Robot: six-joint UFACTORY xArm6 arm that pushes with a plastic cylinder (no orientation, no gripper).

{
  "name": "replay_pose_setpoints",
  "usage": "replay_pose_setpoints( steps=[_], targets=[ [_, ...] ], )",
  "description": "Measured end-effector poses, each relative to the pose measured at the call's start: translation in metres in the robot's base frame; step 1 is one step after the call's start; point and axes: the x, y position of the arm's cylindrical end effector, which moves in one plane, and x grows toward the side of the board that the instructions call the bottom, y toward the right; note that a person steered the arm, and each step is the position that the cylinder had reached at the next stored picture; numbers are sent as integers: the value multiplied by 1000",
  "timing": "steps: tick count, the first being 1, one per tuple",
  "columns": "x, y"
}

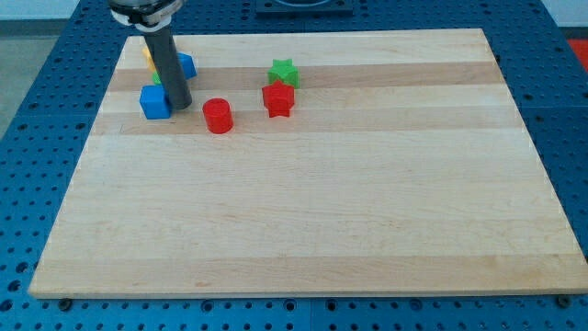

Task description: Push the blue square into the green circle

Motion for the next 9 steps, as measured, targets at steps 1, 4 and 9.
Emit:
replay_pose_setpoints(
  steps=[1,4,9],
  targets=[
    [37,0],
    [49,-33],
    [3,-45]
  ],
)
